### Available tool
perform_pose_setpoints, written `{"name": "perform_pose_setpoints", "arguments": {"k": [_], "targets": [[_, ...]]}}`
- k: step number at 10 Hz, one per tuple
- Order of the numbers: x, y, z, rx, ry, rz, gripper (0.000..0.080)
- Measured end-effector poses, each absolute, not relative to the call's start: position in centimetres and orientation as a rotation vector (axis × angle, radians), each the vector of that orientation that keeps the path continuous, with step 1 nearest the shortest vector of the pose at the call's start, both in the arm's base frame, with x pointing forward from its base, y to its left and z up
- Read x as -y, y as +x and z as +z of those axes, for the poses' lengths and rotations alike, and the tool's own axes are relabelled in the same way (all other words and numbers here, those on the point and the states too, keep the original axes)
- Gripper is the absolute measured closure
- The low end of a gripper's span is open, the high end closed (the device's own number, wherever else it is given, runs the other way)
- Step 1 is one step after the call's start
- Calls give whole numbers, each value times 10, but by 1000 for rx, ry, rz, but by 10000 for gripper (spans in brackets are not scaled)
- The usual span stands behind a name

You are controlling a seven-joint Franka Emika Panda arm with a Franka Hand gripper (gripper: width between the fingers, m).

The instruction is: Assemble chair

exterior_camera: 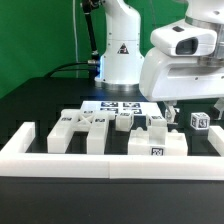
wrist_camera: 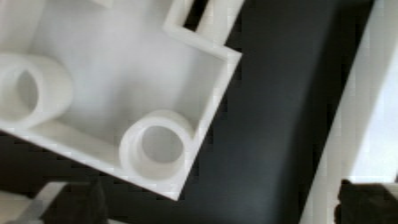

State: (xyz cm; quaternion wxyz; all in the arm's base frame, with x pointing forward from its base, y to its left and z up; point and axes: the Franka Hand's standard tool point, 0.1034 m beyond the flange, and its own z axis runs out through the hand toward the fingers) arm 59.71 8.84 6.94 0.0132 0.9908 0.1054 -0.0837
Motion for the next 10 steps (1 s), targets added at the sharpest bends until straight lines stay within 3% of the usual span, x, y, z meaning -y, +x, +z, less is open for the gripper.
{"name": "perform_pose_setpoints", "arguments": {"k": [4, 7, 10], "targets": [[-80, 599, 61, 84, 3155, 3, 150], [-85, 595, 57, 371, 3166, -9, 150], [-81, 588, 47, 256, 3176, 1, 150]]}}
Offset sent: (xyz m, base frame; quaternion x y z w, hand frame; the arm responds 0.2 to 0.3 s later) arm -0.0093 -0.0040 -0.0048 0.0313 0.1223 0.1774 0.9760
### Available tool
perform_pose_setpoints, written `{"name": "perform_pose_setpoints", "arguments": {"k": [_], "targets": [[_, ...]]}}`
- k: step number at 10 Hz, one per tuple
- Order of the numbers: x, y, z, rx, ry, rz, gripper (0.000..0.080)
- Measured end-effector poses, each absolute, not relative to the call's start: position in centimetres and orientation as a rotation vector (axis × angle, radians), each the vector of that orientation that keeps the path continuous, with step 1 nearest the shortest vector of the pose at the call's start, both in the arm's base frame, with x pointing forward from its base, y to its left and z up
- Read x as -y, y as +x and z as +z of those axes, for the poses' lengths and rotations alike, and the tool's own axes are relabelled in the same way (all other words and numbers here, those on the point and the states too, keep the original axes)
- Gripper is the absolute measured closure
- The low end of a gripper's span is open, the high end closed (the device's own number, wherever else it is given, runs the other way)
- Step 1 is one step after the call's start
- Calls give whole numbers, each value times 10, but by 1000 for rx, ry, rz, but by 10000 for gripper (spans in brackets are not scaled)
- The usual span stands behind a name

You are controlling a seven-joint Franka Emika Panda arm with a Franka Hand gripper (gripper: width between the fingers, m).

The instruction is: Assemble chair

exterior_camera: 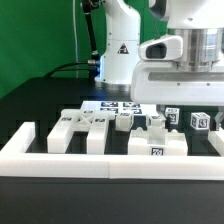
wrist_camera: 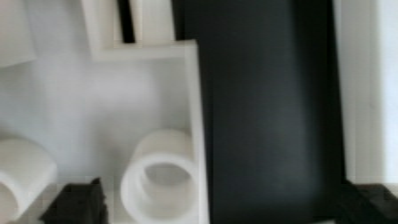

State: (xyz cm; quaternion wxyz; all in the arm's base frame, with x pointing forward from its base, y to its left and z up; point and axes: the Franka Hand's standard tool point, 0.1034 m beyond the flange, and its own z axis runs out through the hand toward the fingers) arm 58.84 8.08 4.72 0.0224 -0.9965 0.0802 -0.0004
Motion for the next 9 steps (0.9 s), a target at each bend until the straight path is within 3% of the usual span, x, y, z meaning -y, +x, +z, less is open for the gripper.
{"name": "perform_pose_setpoints", "arguments": {"k": [9], "targets": [[-79, 574, 19, -88, -3099, 12, 150]]}}
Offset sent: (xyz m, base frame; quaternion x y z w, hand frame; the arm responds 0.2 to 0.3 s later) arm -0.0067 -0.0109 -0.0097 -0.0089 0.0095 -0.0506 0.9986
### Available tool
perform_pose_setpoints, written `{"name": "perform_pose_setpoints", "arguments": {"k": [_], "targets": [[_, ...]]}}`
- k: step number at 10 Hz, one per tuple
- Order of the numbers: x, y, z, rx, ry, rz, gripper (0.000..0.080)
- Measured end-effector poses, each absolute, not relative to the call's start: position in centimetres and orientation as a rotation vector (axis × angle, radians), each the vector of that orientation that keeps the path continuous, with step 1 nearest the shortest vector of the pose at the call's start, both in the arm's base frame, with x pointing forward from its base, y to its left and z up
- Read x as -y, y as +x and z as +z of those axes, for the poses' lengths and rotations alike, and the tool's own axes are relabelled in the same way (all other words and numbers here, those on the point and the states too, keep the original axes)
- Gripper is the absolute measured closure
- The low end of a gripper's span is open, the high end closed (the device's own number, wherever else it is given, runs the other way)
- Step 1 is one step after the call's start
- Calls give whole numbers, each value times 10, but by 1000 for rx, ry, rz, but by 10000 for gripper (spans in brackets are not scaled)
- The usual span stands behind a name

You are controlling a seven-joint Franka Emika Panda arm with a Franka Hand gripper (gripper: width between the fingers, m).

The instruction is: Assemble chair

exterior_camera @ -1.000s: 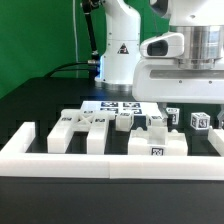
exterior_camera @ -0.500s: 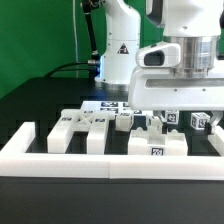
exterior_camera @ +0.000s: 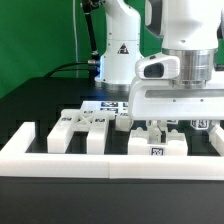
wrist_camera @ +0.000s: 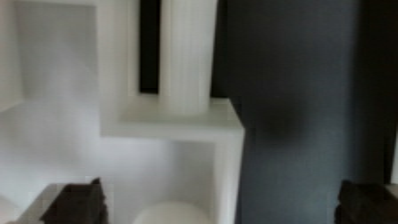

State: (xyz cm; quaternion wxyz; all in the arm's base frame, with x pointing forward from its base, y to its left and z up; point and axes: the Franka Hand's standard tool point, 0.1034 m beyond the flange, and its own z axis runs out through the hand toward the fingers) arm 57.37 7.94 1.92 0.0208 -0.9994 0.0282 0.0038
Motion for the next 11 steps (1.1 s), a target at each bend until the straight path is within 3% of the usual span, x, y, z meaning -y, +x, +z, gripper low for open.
{"name": "perform_pose_setpoints", "arguments": {"k": [2, 3, 4, 5, 7, 11], "targets": [[-80, 574, 20, -87, -3098, 10, 414], [-80, 574, 20, -87, -3098, 10, 414], [-80, 574, 20, -87, -3098, 11, 595], [-80, 574, 20, -87, -3098, 11, 721], [-80, 574, 20, -86, -3098, 10, 767], [-80, 574, 20, -86, -3098, 10, 767]]}}
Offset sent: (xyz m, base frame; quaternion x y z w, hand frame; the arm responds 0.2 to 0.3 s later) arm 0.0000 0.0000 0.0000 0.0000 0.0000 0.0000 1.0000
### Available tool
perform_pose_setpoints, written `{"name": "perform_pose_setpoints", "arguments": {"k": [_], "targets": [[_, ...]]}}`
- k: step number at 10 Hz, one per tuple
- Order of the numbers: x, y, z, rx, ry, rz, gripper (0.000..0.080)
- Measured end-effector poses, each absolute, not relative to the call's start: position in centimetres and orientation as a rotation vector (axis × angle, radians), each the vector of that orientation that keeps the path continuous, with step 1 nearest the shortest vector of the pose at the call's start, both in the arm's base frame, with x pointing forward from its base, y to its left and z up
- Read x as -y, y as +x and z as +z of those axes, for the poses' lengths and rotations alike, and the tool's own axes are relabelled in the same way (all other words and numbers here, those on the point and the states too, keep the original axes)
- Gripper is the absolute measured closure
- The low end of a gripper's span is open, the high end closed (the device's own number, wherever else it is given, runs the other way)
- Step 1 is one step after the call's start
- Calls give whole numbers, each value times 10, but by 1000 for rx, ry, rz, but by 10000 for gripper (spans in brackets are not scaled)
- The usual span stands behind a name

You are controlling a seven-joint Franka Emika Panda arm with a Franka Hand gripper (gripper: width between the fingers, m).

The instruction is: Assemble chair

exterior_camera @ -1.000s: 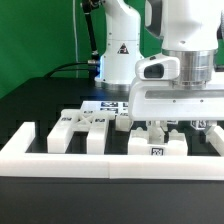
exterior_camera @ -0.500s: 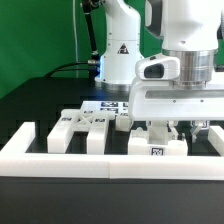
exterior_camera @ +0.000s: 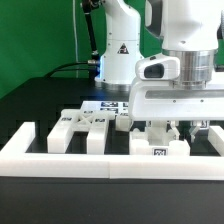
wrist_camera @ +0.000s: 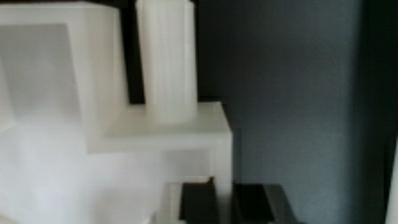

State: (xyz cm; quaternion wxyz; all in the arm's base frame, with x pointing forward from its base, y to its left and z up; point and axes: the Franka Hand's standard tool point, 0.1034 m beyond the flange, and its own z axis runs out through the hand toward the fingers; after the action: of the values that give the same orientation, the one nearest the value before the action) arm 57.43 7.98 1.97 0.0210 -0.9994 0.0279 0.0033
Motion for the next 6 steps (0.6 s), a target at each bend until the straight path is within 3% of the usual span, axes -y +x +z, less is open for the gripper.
{"name": "perform_pose_setpoints", "arguments": {"k": [3, 6], "targets": [[-85, 577, 22, -75, -3096, 4, 767], [-113, 587, 26, -30, -3087, -20, 767]]}}
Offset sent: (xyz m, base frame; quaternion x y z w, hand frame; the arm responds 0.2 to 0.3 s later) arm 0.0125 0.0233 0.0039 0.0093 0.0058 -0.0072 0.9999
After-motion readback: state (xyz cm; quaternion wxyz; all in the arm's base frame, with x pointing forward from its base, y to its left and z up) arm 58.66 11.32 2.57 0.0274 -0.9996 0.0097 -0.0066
